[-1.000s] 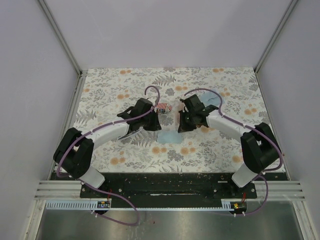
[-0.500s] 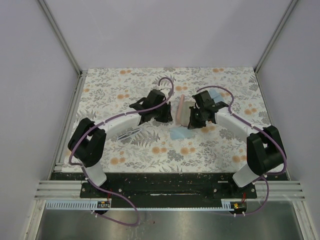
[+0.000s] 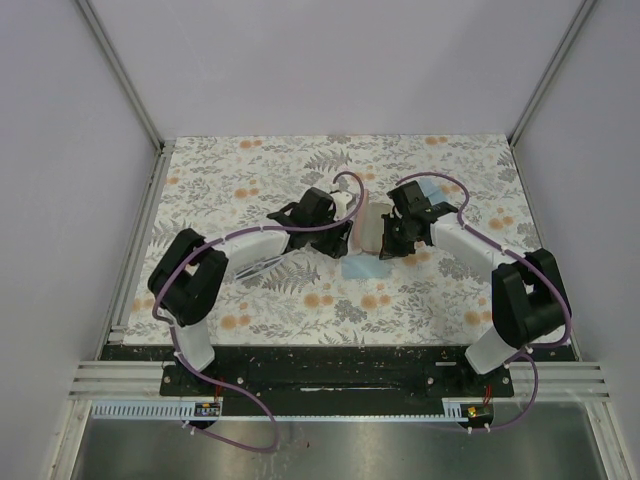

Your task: Organize the sunglasses

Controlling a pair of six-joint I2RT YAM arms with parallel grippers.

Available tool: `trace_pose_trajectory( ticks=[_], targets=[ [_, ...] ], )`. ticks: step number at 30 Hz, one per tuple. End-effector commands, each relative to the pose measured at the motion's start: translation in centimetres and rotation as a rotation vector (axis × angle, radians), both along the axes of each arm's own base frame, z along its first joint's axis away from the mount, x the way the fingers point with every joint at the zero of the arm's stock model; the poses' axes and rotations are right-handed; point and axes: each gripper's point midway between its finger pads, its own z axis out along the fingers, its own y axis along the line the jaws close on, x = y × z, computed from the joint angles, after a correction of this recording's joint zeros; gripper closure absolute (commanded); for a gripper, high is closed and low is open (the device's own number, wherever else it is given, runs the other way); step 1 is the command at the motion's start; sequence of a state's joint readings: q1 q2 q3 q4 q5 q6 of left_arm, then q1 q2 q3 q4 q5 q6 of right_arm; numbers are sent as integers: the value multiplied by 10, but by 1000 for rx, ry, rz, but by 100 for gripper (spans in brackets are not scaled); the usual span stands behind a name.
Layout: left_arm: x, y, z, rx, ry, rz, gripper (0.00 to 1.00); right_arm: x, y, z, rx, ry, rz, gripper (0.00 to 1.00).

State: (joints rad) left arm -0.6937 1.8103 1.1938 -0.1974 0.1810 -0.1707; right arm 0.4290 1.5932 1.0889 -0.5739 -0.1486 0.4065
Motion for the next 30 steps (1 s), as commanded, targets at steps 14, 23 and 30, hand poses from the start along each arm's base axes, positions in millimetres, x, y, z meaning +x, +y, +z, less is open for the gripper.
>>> trace_pose_trajectory(
  ticks=[14, 23, 30],
  targets=[
    [5, -26, -34, 9, 34, -259, 51, 9, 5, 12, 23, -25, 23, 100],
    [11, -21, -45, 54, 46, -230, 60, 8, 6, 11, 27, -17, 25, 100],
    [-18, -17, -53, 53, 113, -313, 72, 8, 7, 13, 34, -19, 25, 100]
  ],
)
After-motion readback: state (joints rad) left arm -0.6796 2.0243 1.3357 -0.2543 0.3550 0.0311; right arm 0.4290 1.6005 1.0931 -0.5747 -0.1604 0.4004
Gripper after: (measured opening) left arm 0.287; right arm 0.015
